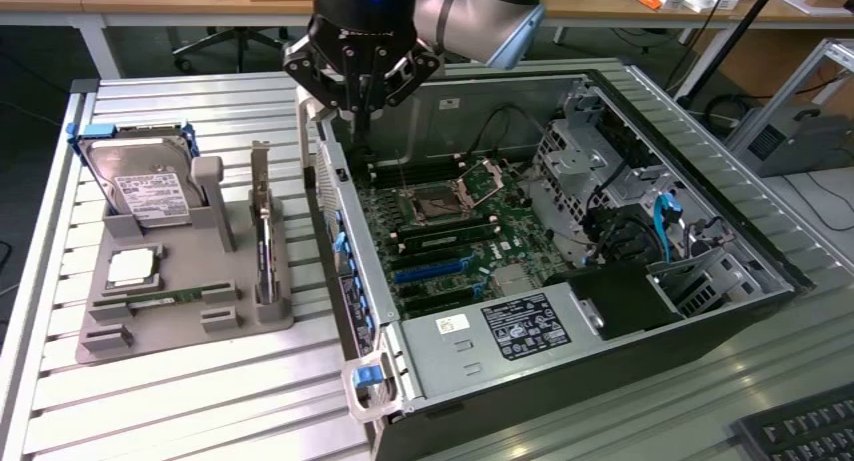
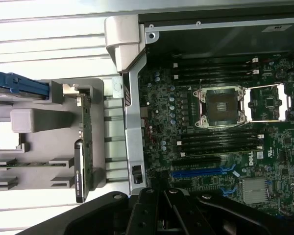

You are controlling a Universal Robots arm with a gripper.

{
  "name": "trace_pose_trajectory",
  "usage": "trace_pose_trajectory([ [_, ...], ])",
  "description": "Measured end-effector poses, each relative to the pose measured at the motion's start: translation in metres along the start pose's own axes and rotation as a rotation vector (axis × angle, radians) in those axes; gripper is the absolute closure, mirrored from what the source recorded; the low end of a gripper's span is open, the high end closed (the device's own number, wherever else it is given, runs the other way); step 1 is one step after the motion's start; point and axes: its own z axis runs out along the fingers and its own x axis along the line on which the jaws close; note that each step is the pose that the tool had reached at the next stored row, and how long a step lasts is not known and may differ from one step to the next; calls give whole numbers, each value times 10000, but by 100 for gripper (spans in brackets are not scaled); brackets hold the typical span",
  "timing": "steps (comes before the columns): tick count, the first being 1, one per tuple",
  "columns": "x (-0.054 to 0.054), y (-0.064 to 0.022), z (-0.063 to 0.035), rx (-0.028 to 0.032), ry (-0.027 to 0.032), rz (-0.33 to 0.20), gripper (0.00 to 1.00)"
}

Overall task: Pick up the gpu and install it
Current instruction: 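Reach for the gpu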

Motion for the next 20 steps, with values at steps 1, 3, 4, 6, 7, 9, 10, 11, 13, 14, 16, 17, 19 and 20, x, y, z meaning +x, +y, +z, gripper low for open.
trace_pose_trajectory([
  [1, 3, 0, 0, 0, 0, 0, 89],
  [3, 8, -1, 0, 0, 0, 0, 89],
  [4, 10, -1, 0, 0, 0, 0, 89],
  [6, 13, -1, 0, 0, 0, 0, 89],
  [7, 15, -1, 0, 0, 0, 0, 89],
  [9, 19, -1, 0, 0, 0, 0, 89],
  [10, 20, -1, 0, -1, 0, 0, 89],
  [11, 22, -2, 0, 0, 0, 0, 89],
  [13, 26, -2, 0, 0, 0, 0, 89],
  [14, 27, -2, 0, 0, 0, 0, 89],
  [16, 30, -2, 0, 0, 0, 0, 89],
  [17, 32, -2, 0, 0, 0, 0, 89],
  [19, 35, -3, 0, 0, 0, 0, 89],
  [20, 37, -3, 0, 0, 0, 0, 89],
])
